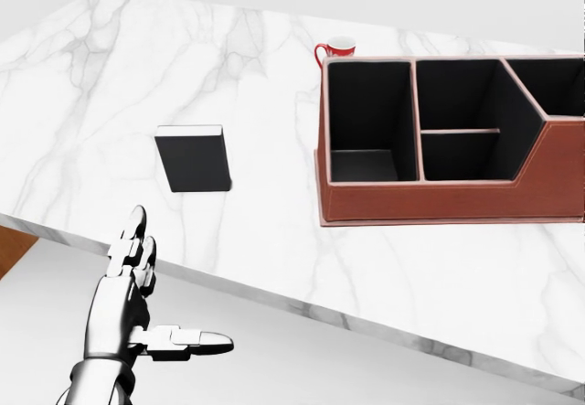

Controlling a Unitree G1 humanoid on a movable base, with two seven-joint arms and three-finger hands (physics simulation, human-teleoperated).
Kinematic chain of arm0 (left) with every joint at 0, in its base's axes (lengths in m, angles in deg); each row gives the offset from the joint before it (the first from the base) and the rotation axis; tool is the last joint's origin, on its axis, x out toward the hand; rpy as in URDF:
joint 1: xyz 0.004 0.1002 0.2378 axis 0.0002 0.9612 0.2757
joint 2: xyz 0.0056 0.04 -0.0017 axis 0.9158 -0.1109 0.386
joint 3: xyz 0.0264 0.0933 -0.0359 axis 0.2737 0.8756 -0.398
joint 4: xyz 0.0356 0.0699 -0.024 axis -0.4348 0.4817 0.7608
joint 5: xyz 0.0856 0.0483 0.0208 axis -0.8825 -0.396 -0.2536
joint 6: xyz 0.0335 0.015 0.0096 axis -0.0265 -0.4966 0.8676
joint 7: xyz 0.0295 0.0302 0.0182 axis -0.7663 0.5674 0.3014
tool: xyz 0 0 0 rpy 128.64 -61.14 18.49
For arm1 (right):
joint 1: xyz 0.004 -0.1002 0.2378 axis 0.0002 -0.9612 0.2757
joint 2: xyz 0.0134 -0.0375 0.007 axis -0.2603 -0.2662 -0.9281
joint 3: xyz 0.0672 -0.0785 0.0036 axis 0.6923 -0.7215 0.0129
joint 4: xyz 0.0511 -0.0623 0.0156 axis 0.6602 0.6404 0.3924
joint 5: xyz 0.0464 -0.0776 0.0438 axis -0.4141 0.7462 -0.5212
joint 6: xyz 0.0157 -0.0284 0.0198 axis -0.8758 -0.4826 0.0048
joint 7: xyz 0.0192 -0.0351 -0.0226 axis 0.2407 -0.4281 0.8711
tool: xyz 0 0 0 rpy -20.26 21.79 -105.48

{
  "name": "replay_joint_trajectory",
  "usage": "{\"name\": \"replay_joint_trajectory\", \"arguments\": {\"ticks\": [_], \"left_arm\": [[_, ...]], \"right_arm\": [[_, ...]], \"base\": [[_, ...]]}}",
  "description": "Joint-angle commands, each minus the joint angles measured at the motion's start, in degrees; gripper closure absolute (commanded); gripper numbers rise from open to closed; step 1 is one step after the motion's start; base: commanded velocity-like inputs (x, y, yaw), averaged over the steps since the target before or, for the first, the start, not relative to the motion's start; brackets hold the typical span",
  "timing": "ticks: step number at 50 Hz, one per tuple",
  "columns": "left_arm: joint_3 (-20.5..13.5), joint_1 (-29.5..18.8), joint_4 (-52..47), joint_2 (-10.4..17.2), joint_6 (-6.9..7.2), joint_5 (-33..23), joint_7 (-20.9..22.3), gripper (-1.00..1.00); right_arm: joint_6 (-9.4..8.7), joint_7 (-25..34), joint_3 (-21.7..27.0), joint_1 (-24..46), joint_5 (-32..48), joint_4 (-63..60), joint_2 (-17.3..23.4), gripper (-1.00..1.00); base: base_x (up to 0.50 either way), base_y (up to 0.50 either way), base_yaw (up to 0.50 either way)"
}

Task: Pick up the book and place it in the left compartment of the caddy.

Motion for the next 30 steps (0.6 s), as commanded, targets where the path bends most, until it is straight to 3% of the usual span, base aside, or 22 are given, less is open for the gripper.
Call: {"name": "replay_joint_trajectory", "arguments": {"ticks": [1,30], "left_arm": [[0.1,0.2,-0.6,0.0,0.0,0.0,0.1,-1.0],[0.1,0.0,-0.3,0.0,0.0,-0.3,-0.1,-1.0]], "right_arm": [[0.0,0.2,-0.2,0.1,0.1,0.6,0.0,-1.0],[0.0,-0.2,0.0,0.0,-0.2,0.1,0.1,-1.0]], "base": [[0.06,-0.18,0.0],[0.06,-0.18,0.0]]}}
